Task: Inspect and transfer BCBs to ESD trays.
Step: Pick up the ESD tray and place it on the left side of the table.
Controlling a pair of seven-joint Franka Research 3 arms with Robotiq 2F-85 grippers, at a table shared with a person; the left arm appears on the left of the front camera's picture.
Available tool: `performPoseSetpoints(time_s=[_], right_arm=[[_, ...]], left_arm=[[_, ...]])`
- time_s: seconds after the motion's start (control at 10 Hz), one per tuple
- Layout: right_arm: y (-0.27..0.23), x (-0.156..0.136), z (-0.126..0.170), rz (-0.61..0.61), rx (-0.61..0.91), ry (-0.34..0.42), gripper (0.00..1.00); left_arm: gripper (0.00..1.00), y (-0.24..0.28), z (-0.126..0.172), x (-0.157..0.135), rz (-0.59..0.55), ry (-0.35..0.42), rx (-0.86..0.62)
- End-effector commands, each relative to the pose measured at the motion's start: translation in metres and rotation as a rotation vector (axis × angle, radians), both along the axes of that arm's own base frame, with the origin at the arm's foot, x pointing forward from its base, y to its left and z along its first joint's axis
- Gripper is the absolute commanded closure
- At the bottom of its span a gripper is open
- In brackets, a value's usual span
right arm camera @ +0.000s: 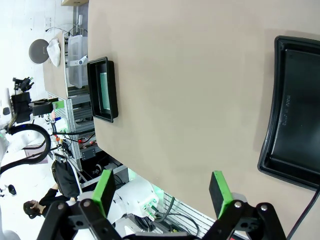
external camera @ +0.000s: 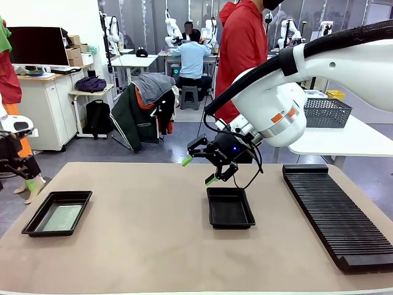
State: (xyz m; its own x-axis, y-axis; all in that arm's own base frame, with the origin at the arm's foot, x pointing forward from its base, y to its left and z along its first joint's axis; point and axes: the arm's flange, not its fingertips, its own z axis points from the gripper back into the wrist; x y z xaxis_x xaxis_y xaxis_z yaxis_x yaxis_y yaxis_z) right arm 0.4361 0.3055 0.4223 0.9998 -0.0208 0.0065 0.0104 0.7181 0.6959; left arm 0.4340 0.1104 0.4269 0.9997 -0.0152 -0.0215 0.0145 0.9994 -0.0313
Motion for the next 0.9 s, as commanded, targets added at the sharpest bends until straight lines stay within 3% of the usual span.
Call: performPoseSetpoints(time_s=[0.0,0.3,0.8], right_arm=[[0.002,0.002,0.000,-0.001,-0.006,0.004,0.00],[0.002,0.002,0.000,-0.001,-0.006,0.004,0.00],[0.002,0.002,0.000,-0.001,-0.006,0.004,0.00]], left_arm=[[0.00,-0.002,0.031,-0.006,-0.007,0.033,0.044],[0.00,-0.008,0.070,-0.010,-0.008,0.015,0.075],[0.00,-0.014,0.101,-0.019,0.006,0.004,0.095]])
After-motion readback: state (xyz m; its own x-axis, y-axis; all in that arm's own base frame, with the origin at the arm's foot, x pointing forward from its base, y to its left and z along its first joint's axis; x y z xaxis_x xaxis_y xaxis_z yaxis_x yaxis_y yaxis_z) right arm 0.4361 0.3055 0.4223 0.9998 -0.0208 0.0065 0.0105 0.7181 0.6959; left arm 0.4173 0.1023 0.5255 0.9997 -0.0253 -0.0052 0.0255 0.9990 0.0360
